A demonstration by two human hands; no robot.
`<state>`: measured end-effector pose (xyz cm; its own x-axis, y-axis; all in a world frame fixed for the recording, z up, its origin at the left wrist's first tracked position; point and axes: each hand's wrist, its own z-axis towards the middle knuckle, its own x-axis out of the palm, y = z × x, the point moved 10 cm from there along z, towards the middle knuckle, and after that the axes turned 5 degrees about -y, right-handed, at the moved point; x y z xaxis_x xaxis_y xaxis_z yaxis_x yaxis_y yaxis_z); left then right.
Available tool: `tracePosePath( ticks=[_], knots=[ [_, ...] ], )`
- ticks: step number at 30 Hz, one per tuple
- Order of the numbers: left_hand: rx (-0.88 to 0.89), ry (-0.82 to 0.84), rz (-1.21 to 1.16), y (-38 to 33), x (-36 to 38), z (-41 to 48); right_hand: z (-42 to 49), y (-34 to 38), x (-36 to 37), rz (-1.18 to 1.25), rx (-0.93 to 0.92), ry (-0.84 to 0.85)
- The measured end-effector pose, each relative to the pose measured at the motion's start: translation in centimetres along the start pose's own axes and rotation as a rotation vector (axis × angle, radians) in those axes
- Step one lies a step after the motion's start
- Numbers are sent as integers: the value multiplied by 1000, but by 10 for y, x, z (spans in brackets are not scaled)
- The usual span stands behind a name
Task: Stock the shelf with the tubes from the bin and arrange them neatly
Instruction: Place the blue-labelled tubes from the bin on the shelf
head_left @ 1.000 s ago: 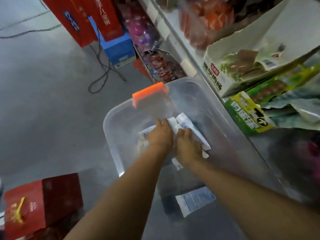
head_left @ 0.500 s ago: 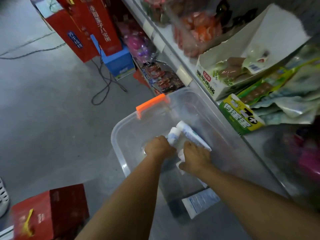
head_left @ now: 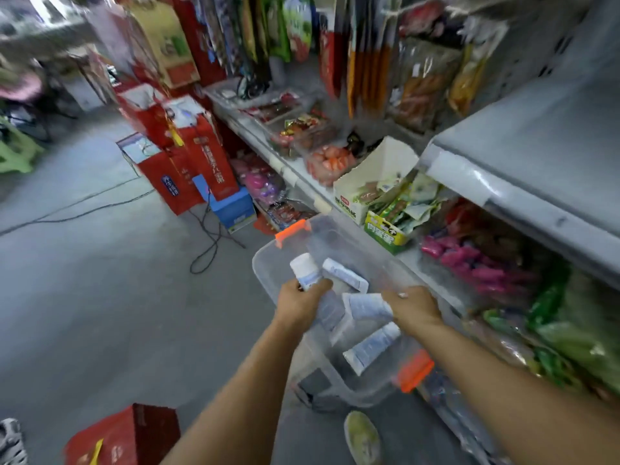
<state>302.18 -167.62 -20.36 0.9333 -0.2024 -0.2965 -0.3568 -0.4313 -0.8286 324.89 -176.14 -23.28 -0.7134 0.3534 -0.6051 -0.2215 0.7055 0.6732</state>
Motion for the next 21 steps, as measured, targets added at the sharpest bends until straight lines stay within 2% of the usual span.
tracePosePath(
  ticks=[4, 8, 16, 21],
  knots=[
    [-68, 44, -151, -5, -17, -107, -88, -27, -59, 364, 142, -6],
    [-110, 22, -317, -11, -23, -179, -153, -43, -104, 559, 160, 74],
    [-85, 155, -627, -48, 16, -306, -252, -59, -221, 762, 78, 88],
    [-75, 256, -681, -63, 59, -375, -298, -76, -296, 833, 3, 81]
  ],
)
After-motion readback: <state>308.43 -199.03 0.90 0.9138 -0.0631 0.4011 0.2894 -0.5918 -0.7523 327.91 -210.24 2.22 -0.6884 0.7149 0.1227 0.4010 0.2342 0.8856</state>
